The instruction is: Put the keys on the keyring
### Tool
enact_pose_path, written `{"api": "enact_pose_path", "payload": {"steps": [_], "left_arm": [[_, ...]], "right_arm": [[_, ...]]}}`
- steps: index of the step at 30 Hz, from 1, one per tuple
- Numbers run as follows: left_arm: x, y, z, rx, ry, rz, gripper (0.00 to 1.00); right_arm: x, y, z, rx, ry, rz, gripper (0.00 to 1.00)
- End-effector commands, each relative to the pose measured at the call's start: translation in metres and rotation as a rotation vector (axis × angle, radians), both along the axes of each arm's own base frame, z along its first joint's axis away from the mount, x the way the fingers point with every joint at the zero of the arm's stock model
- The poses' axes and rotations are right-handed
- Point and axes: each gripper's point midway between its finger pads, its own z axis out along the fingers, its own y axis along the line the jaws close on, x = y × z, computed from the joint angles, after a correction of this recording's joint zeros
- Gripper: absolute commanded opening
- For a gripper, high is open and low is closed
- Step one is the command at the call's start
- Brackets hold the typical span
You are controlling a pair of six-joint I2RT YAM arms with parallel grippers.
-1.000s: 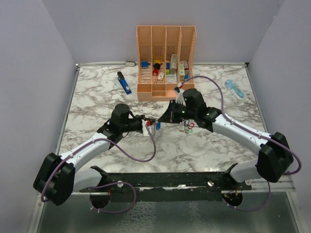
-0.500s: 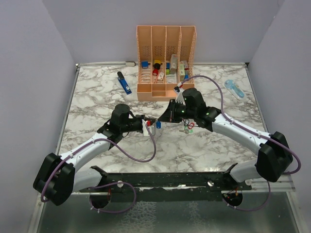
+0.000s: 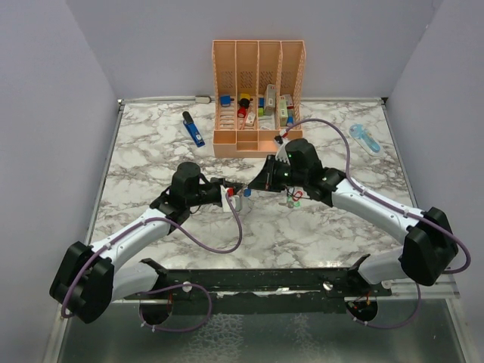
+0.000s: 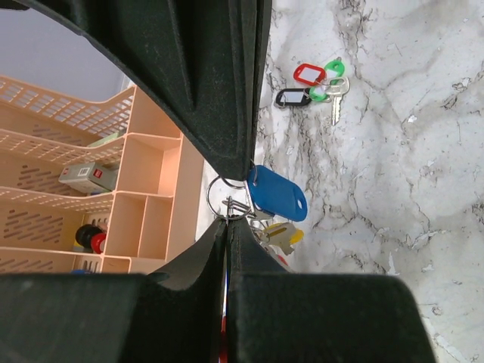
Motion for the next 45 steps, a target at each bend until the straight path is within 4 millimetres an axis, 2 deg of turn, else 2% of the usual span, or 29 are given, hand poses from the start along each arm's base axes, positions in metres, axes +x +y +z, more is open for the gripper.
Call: {"api": "enact_pose_path", "payload": {"steps": [1,18,45], "left_arm": [[0.001,-0.005,0.027,-0.053,-0.076,-0.014,0.00],[0.005,-0.007,0.033,-0.113,-0.023,0.024,0.00],[0.002,-0.012,0.051,-0.312,0.163,0.091,0.00]], "right_arm": [[0.000,-0.006,0.002,-0.005,-0.010,-0.041,0.01],[-0.009,-0.009,-0.004,0.025,0.022,-0.049,0.01],[-0.025,0.000,0.000,0.279,0.090,-0.076,0.01]]}}
